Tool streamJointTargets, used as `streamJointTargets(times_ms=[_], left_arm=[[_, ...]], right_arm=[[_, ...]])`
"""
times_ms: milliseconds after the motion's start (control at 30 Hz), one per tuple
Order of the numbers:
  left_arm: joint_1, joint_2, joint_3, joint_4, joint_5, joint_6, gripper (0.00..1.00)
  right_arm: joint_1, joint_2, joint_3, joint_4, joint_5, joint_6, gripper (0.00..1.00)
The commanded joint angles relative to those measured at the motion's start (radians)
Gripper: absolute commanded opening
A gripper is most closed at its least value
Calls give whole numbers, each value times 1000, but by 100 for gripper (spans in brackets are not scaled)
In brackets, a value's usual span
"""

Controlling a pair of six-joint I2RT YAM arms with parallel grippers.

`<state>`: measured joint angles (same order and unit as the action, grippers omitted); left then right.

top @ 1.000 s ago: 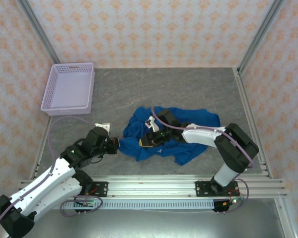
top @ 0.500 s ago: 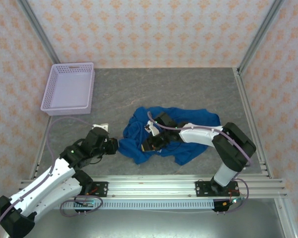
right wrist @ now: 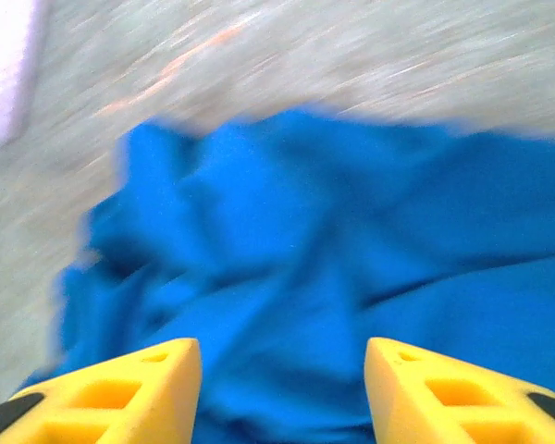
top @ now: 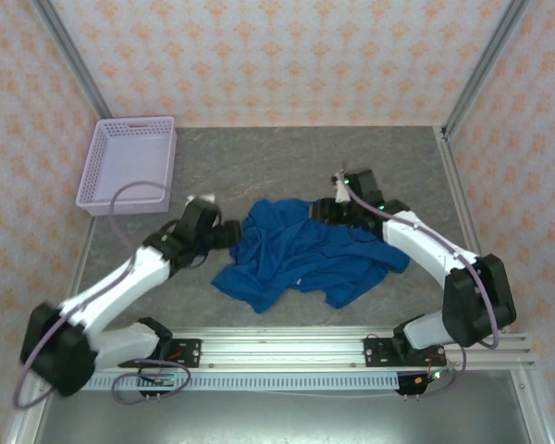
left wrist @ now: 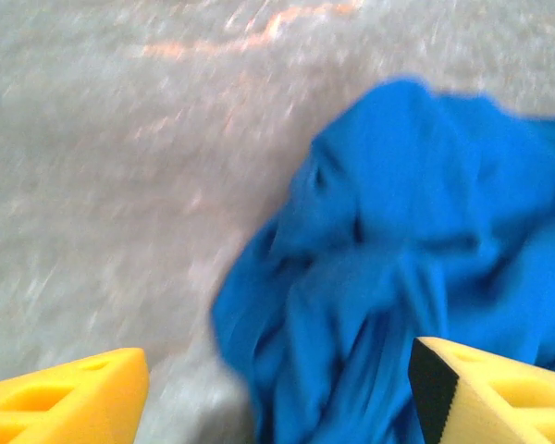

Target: Fold the inside-out t-shirt

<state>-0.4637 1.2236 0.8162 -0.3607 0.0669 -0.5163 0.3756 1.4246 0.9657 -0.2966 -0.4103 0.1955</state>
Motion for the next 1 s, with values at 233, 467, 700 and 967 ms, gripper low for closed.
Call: streamJointTargets(times_ms=[233,467,700,967], left_arm=[[44,628,537,-9,146,208,82],[44,867,768,-152,250,259,80],[44,859,687,-125,280,242,62],[45,832,632,-67,281,226,31]], right_arm=[[-139,270,160,-108,373,-128,77],[-78,414,252,-136,325,-193,80],[-13,520,361,-237,322,-255,81],[-17,634,485,-333,331,-289,49]])
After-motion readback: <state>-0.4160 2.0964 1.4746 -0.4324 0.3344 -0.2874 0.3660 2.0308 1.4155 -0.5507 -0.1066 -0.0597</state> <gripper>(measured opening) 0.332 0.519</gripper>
